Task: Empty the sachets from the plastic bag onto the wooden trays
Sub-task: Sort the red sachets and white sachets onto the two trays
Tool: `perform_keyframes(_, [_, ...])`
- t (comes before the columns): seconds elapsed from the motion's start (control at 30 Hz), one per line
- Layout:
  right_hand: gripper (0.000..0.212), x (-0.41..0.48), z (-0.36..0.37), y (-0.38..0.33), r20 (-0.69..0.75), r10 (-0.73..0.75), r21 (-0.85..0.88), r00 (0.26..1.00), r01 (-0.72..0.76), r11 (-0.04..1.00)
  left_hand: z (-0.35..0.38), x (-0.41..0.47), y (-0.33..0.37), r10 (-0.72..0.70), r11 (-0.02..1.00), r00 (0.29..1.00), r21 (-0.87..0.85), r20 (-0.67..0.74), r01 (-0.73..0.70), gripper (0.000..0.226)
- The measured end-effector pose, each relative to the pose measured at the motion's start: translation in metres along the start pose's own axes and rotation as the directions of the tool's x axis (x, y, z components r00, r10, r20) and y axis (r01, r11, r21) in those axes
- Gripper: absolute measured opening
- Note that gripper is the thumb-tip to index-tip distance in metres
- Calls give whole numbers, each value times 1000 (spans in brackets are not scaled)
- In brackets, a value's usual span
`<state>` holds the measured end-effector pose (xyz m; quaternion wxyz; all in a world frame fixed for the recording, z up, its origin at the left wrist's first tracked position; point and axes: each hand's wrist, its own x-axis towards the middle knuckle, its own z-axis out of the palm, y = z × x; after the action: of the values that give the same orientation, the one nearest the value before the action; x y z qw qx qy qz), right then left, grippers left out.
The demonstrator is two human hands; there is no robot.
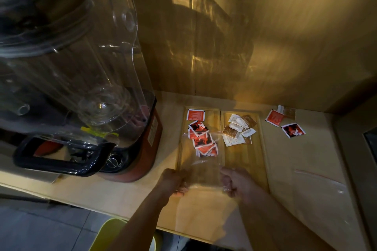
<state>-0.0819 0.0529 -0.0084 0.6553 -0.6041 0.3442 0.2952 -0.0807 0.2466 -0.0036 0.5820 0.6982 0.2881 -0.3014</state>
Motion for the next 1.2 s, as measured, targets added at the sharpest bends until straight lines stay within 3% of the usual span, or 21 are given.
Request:
perform_keyframes(0.2, [13, -4, 7, -26, 6, 2, 21, 1000, -2, 1000, 8, 1, 28, 31, 999, 999, -13, -35, -31, 29])
perform_keyframes(0.57, [26, -29, 9, -89, 106, -162, 119, 981, 149, 982, -15, -21, 102, 145, 971, 988, -186, -48, -151, 12])
perform_keyframes(0.8, [22, -53, -2, -101, 188, -317, 174, 930, 286, 942, -19, -62, 114, 281, 949, 960, -147, -3, -278, 19])
perform_keyframes(0.97, [15, -65, -21, -97, 113, -535, 99, 838, 526, 845, -14, -75, 109, 466, 885, 885, 21, -8, -466, 10])
perform_keyframes(1.2, [5, -71, -70, -68, -118, -531, 51, 839, 540, 840, 33, -72, 107, 508, 858, 851, 11, 131, -514, 18])
